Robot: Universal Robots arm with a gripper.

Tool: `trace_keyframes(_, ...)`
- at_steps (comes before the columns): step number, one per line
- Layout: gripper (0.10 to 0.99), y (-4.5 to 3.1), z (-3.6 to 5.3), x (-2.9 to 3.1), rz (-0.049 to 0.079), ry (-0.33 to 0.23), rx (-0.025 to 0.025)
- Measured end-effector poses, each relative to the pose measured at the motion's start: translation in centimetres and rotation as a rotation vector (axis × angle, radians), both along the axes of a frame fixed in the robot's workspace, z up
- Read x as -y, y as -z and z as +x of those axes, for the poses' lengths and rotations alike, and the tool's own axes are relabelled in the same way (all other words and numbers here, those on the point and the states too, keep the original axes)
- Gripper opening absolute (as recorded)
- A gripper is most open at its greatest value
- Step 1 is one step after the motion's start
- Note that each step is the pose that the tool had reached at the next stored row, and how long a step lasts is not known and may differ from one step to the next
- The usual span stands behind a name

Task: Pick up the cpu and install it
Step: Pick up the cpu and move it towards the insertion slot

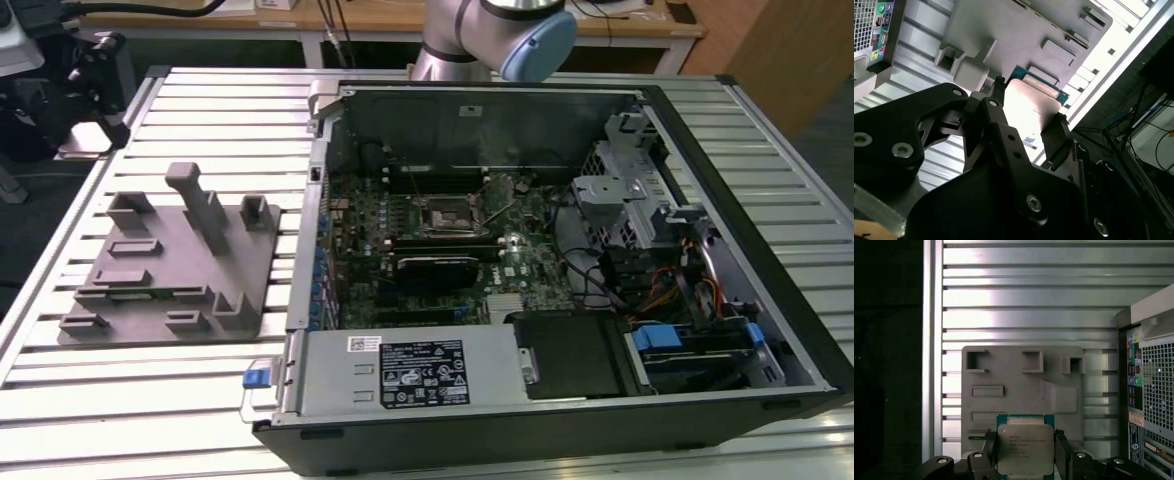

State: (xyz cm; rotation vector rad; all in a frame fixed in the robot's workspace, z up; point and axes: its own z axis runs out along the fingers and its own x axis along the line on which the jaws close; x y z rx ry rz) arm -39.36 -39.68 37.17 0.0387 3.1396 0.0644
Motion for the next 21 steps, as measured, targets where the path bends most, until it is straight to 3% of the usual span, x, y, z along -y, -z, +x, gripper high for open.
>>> trace_keyframes(9, 0.541, 0.00, 0.80, 0.00, 0.000, 0.000, -0.0001)
trace_keyframes(21, 0.541, 0.00, 1.17, 0.00, 0.000, 0.000, -0.0001)
